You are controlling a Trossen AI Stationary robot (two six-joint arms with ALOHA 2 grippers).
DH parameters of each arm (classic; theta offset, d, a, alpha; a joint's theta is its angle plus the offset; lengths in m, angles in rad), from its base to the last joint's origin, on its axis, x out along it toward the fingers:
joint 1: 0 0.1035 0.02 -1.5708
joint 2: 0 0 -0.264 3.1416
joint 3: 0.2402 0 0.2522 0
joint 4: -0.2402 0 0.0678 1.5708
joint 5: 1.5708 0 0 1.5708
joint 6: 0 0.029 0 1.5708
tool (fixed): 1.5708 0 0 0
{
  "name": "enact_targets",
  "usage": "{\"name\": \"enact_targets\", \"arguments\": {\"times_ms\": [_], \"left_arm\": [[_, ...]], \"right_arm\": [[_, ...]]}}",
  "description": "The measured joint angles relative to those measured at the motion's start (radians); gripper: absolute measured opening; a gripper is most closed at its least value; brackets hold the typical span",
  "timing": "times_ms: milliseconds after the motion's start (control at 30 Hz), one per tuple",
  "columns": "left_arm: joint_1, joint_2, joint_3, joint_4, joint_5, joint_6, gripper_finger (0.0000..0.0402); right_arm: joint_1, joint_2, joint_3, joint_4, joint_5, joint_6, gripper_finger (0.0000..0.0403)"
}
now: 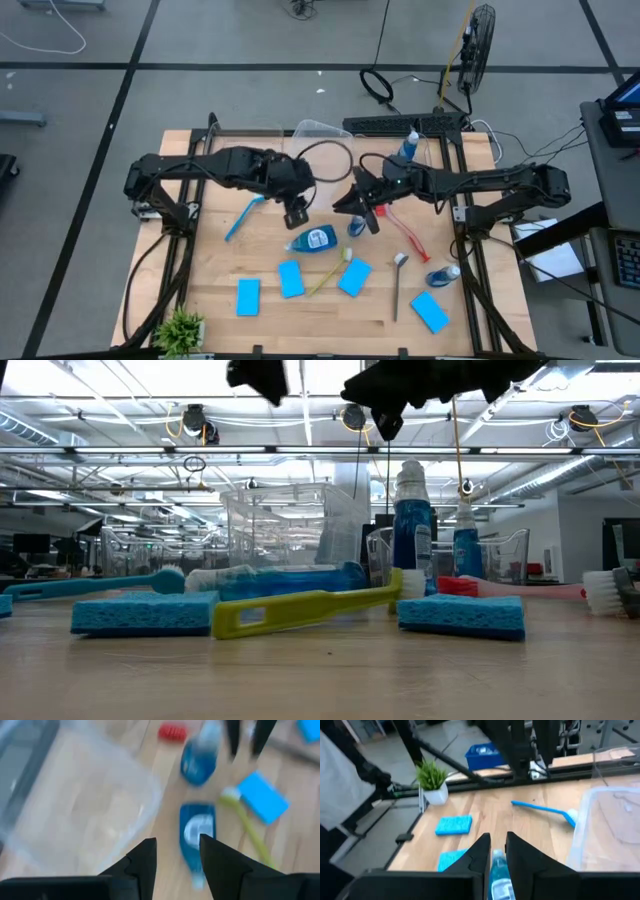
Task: Pick & Place Kitchen Sink Supplies
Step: Put the blue soap dispenser into the right transparent bin
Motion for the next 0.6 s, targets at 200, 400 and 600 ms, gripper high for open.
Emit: {"name": "enact_targets", "arguments": {"times_ms": [200, 400, 600], "left_arm": [[-0.033, 0.000, -0.017, -0.178, -0.088, -0.123, 0.0143], [-0.065, -0.022, -0.092, -0.161, -0.109, -0.186, 0.0143], [-0.083, -0.129, -0.270, -0.049, -0.105, -0.284, 0.0143]], "right_arm": [[0.030, 0.000, 0.000, 0.002, 0.000, -0.055, 0.0053], [0.054, 0.000, 0.053, -0.064, 0.003, -0.092, 0.0072], [0.077, 0.000, 0.110, -0.153, 0.032, -0.133, 0.0091]]}}
